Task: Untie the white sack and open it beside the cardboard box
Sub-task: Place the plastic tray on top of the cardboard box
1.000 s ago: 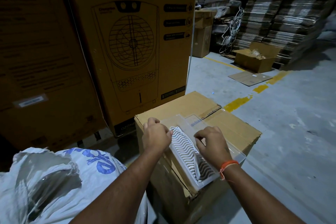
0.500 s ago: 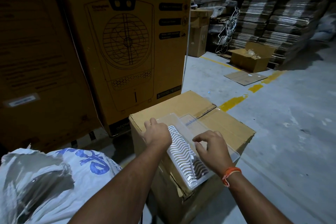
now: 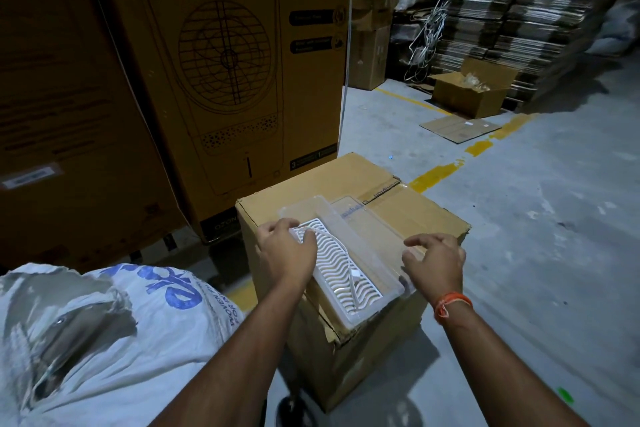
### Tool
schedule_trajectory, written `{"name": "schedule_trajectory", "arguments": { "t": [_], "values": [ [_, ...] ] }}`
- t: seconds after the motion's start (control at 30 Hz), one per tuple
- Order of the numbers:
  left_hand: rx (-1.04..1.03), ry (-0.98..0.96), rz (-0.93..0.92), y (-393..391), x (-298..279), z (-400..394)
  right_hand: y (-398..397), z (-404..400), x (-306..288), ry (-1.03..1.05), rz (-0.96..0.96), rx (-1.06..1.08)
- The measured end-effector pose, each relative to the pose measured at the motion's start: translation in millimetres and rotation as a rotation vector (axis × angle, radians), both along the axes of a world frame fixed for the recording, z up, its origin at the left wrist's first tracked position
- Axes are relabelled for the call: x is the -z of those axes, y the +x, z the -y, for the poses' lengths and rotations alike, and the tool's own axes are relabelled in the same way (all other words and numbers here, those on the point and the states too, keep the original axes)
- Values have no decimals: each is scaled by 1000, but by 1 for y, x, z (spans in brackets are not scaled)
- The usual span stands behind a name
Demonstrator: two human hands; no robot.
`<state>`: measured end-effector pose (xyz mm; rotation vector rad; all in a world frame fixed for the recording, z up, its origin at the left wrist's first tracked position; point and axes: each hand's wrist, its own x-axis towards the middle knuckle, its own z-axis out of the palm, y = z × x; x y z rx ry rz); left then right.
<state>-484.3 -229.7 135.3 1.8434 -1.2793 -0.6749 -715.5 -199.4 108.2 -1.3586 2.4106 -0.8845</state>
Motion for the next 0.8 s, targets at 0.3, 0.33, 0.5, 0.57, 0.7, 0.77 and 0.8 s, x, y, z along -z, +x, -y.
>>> {"name": "schedule_trajectory", "arguments": {
  "t": [0.3, 0.33, 0.5, 0.57, 0.7, 0.77, 0.8],
  "values": [
    [42, 42, -234, 21, 13, -4, -35, 11, 40, 121, 534, 289],
    [55, 54, -261, 22, 14, -6, -34, 9, 41, 78, 635, 305],
    [30, 12, -212, 26, 14, -4, -29, 2, 32, -223, 783, 329],
    [29, -32, -193, 29, 8, 1, -27, -1, 18, -350, 740, 281],
    [50, -94, -208, 28, -26, 18, -7, -27, -31, -610, 392, 98],
    [70, -106, -242, 27, -44, 33, 5, -42, -48, -725, 203, 9],
    [87, -93, -274, 26, -53, 41, 9, -47, -53, -763, 135, -35]
  ]
}}
